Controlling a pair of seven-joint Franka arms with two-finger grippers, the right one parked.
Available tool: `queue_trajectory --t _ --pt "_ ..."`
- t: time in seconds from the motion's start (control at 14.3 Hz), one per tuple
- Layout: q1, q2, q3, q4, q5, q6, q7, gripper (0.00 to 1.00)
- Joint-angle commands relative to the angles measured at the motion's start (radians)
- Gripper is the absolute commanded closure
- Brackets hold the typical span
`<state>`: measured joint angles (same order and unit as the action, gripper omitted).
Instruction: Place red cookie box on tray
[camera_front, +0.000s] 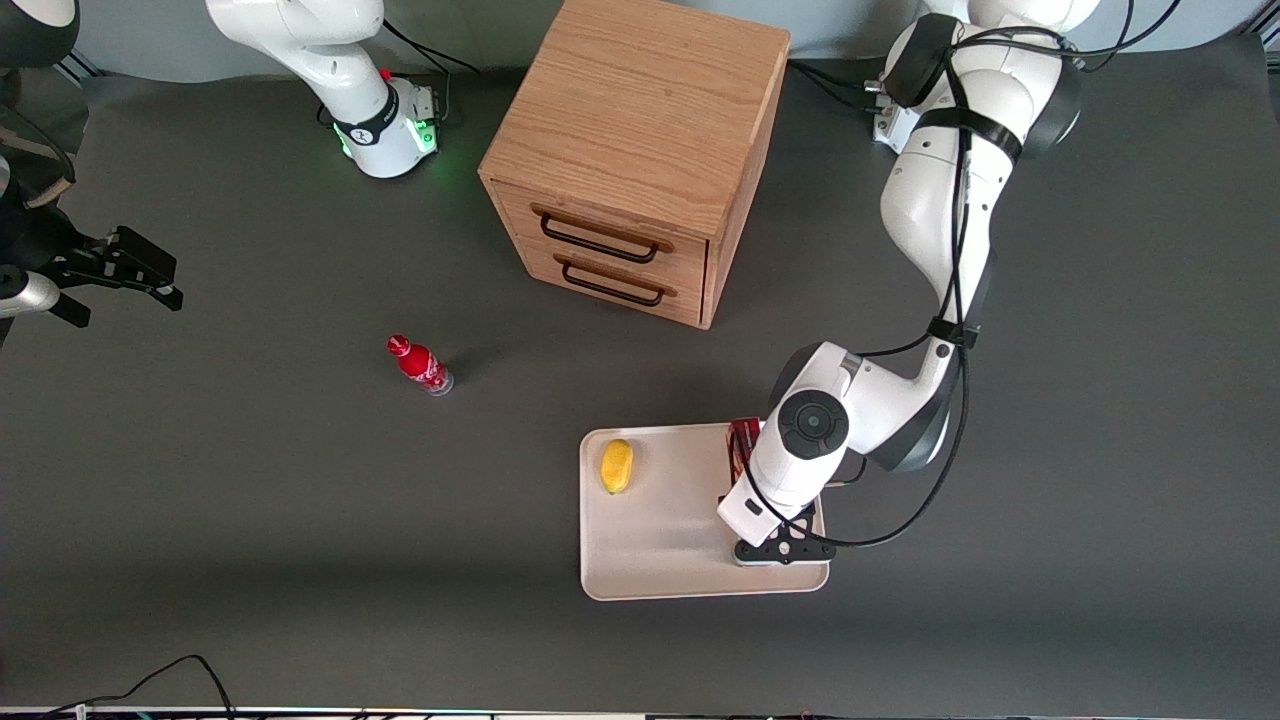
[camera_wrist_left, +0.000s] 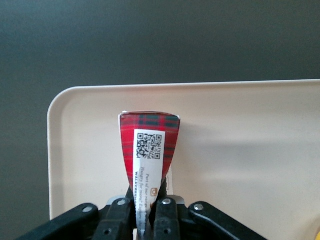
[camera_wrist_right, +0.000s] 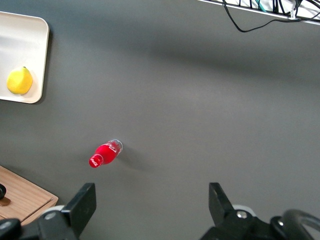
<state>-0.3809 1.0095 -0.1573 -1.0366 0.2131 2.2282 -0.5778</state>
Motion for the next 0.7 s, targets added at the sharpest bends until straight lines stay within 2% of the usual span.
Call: queue_trajectory --t 0.0,0.14,0.21,0.35,0.63 --pt "-0.013 -0.005 0.016 -0.025 0.032 0.03 -0.022 0.81" --pt "-0.013 -0.014 0.016 -0.025 0.032 0.024 -0.025 0.35" --pt "-0.01 -0.023 0.016 -0.025 0.034 0.011 -0.025 0.0" --pt "-0.004 -0.054 0.016 -0.029 0.032 -0.028 -0.027 0.0" --pt "0.022 -0.17 0.021 -0.033 0.034 -0.278 0.009 0.0"
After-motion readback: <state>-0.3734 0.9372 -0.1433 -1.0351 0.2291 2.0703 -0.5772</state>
